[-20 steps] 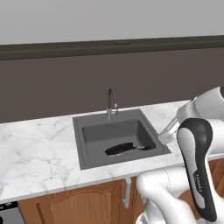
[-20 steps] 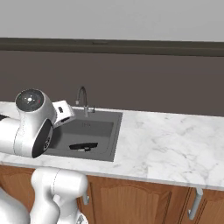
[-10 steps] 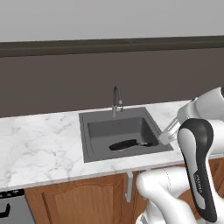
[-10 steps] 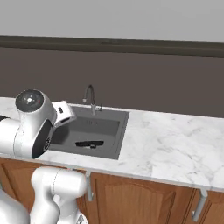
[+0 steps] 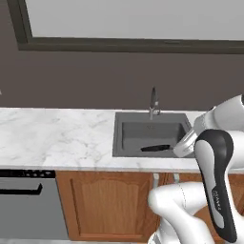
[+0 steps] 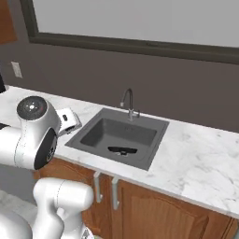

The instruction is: Move the pot and pan from the stove into the sink.

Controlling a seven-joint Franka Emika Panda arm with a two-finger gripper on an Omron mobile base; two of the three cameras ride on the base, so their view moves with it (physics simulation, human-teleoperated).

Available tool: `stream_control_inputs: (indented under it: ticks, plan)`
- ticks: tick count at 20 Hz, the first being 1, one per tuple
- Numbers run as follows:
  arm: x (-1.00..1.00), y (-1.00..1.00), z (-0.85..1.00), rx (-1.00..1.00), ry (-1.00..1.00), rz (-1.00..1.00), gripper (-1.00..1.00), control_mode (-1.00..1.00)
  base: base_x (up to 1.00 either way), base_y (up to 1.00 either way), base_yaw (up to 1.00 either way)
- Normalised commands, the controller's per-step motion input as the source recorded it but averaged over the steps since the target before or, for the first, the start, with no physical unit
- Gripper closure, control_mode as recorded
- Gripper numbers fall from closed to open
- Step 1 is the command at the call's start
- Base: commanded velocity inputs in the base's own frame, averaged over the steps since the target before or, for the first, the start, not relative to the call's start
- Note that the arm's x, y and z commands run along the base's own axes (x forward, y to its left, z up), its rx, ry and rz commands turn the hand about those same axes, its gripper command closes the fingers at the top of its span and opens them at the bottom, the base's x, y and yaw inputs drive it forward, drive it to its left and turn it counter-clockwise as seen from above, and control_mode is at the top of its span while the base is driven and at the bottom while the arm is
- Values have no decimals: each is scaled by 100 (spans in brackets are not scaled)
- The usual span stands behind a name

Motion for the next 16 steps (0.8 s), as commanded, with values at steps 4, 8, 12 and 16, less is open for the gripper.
stream_control_inputs:
  ticks: [4, 8, 12, 16]
  plan:
    - [0, 0, 0, 0, 0, 0, -100, 100, -36, 0, 41]
    - [0, 0, 0, 0, 0, 0, -100, 100, -33, 0, 42]
    - [0, 0, 0, 0, 0, 0, -100, 100, -25, 0, 44]
    - [0, 0, 0, 0, 0, 0, -100, 100, -23, 0, 44]
